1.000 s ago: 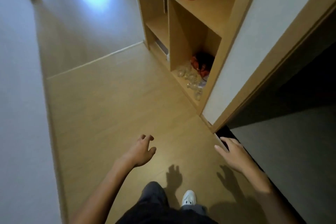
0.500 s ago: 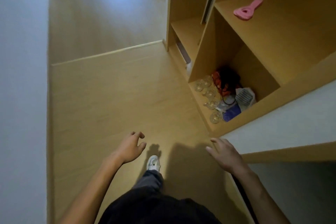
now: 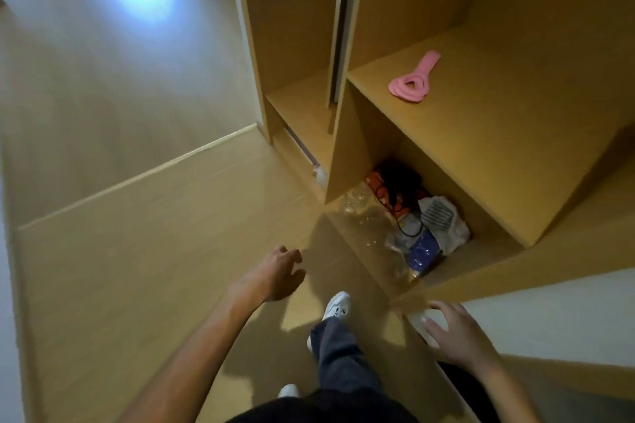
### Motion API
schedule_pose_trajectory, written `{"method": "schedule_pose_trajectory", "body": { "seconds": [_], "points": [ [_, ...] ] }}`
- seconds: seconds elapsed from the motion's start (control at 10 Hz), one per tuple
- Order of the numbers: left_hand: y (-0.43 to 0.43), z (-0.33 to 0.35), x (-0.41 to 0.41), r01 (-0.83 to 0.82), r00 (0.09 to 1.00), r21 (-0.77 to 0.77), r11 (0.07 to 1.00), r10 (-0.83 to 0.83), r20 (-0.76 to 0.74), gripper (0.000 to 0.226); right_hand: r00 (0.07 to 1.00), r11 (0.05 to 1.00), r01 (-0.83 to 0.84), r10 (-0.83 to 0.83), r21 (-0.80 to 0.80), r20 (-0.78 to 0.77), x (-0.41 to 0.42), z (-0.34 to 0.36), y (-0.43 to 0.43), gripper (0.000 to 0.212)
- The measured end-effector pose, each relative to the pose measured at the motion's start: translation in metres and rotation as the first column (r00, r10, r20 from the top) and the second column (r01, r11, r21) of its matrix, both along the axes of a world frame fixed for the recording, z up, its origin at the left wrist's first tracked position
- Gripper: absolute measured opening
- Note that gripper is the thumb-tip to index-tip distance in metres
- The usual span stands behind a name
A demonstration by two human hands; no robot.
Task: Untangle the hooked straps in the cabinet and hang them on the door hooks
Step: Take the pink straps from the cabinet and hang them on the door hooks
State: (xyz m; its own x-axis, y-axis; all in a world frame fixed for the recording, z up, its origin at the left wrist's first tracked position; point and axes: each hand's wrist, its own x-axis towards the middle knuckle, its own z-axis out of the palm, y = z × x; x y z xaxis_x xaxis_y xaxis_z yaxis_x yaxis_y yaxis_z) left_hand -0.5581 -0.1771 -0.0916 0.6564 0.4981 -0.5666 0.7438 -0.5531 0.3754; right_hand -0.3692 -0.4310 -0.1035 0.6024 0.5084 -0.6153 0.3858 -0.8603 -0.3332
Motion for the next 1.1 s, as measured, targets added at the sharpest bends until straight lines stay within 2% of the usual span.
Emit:
{"method": "schedule_pose_trajectory", "body": {
  "seconds": [0.1,0.2,0.3,0.5,0.6,0.7,0.8,0.9,1.0,1.1],
  "points": [
    [0.037,0.004,0.046,0.07,0.997,0.019,0.997,-0.07,0.014,0.04,1.0,0.998,0.027,-0.027,0.051,0.011,0.041,0.0,0.042,0.044],
    [0.073,0.014,0.088,0.086,0.996,0.059,0.995,-0.085,-0.02,0.04,0.999,0.992,0.034,-0.035,0.123,0.011,0.085,0.011,0.089,0.042],
    [0.108,0.027,0.131,0.091,0.996,0.084,0.992,-0.092,0.013,0.038,0.999,0.98,0.01,-0.02,0.201,0.051,0.127,0.031,0.139,0.042],
    [0.169,0.055,0.22,0.135,0.965,0.125,0.983,-0.159,0.207,0.037,0.987,0.923,0.076,-0.124,0.377,0.103,0.195,0.075,0.221,0.033],
    [0.191,0.073,0.265,0.222,0.904,0.095,0.97,-0.241,0.353,0.029,0.976,0.916,0.088,-0.158,0.391,0.151,0.221,0.083,0.257,0.033],
    [0.212,0.078,0.309,0.399,0.84,0.084,0.913,-0.4,0.367,0.044,0.958,0.916,0.11,-0.202,0.385,0.205,0.248,0.083,0.292,0.03],
    [0.234,0.087,0.343,0.389,0.857,0.155,0.908,-0.419,0.301,0.032,0.945,0.904,0.146,-0.247,0.402,0.213,0.273,0.083,0.329,0.022],
    [0.254,0.082,0.37,0.453,0.831,0.17,0.875,-0.484,0.276,0.033,0.924,0.913,0.257,-0.328,0.317,0.197,0.295,0.073,0.368,0.038],
    [0.269,0.086,0.387,0.51,0.822,0.163,0.844,-0.535,0.198,0.035,0.82,0.864,0.466,-0.502,0.19,0.274,0.305,0.066,0.402,0.06],
    [0.28,0.081,0.399,0.597,0.761,0.223,0.77,-0.633,0.147,0.043,0.736,0.823,0.56,-0.547,0.095,0.399,0.305,0.064,0.427,0.072]
  ]
}}
